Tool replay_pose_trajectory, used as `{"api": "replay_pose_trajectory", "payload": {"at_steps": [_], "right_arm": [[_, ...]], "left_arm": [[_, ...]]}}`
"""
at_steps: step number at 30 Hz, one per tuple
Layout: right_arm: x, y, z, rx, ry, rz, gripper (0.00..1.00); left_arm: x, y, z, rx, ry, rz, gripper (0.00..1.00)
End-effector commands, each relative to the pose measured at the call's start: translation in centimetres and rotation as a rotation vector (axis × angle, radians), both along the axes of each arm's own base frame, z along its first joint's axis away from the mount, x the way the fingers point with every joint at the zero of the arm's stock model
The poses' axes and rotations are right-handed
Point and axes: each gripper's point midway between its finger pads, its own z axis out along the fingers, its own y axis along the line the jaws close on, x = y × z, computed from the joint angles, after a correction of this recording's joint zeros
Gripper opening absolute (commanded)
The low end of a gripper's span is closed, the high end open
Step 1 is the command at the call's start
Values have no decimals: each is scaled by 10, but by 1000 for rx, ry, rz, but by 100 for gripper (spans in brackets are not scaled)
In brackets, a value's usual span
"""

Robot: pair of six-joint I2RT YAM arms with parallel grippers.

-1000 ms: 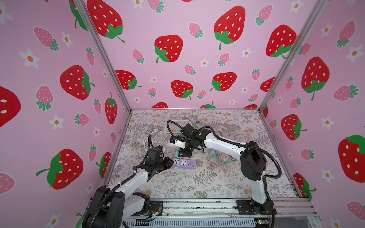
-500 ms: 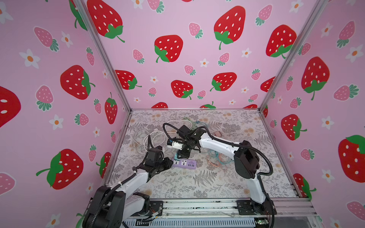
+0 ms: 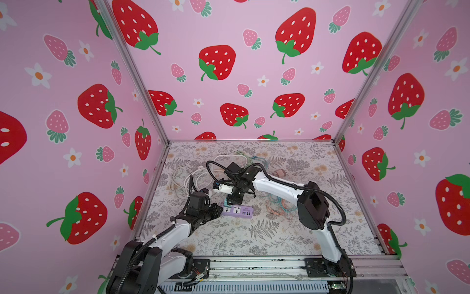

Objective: Insert plugs into power strip
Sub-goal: Insert the plug into the socket.

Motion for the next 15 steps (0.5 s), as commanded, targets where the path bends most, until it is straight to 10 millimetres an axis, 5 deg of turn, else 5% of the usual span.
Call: {"api": "replay_pose_trajectory", "payload": {"at_steps": [1,15], "right_arm": [[-6,-4,-8,-55,3,28,0],[-3,-4,-21,-145,-56,21,0]], "left_arm": [[-7,2,-7,-3,28,3,18],[-9,5,-2,-8,3,23,17]]}}
